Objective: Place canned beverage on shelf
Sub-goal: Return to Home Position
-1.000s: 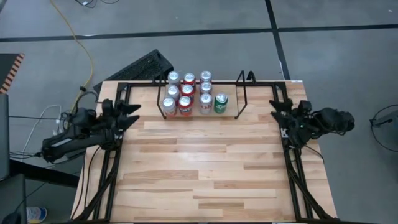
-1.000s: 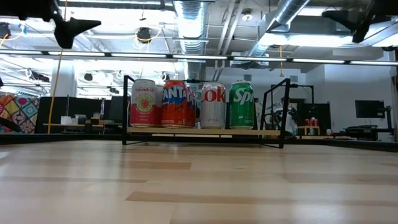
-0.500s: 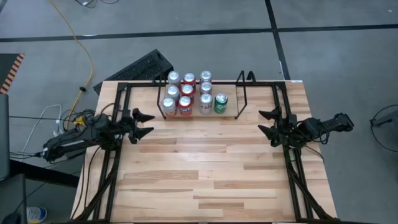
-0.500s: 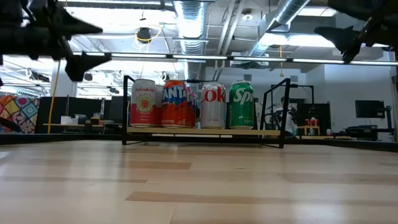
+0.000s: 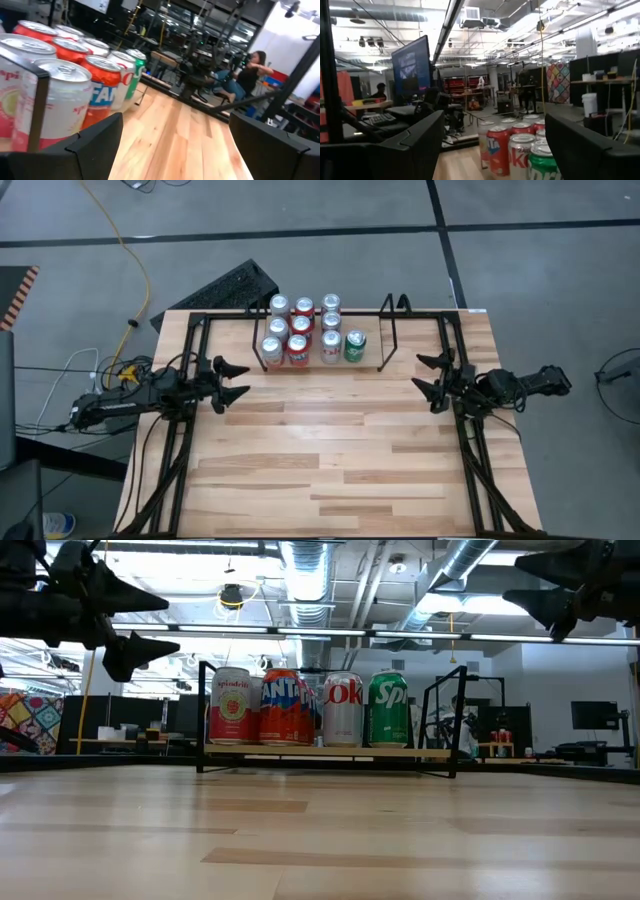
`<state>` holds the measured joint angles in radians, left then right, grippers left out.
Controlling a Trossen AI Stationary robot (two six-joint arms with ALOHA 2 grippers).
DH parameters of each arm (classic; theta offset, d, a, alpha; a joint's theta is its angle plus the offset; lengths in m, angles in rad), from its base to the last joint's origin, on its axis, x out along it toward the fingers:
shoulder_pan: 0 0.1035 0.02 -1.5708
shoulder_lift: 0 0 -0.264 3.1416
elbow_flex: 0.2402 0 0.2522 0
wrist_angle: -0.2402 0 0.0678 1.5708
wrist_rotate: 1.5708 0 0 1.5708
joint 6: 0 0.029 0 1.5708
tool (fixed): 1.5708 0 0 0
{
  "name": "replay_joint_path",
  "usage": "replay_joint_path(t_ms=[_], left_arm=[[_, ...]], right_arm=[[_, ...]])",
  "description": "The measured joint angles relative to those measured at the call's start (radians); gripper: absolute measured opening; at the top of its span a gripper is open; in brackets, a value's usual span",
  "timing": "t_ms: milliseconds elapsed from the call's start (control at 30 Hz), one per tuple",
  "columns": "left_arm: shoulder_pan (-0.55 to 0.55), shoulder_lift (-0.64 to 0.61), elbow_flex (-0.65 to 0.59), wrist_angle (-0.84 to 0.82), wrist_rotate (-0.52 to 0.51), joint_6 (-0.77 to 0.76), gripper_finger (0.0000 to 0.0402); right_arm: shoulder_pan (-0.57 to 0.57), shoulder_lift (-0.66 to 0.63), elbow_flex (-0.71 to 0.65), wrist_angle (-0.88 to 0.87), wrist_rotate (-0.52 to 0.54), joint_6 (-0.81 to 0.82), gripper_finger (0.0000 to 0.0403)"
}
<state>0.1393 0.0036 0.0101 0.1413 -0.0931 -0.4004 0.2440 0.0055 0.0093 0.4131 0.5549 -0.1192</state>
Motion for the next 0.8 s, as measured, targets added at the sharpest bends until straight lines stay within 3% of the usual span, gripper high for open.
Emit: replay_joint_path(t_ms=[267,467,800], left_arm=[[-0.010,0.000,-0.001,-0.009,0.028,0.030,0.0350],[-0.010,0.001,-0.002,-0.109,0.031,-0.062,0.0350],[-0.010,0.007,-0.003,-0.104,0.036,-0.065,0.0350]], right_arm=[[-0.005,0.000,0.000,-0.132,0.000,0.057,0.0329],[-0.005,0.000,0.000,-0.203,-0.001,0.067,0.0329],[-0.005,0.000,-0.001,-0.319,-0.004,0.067,0.0329]])
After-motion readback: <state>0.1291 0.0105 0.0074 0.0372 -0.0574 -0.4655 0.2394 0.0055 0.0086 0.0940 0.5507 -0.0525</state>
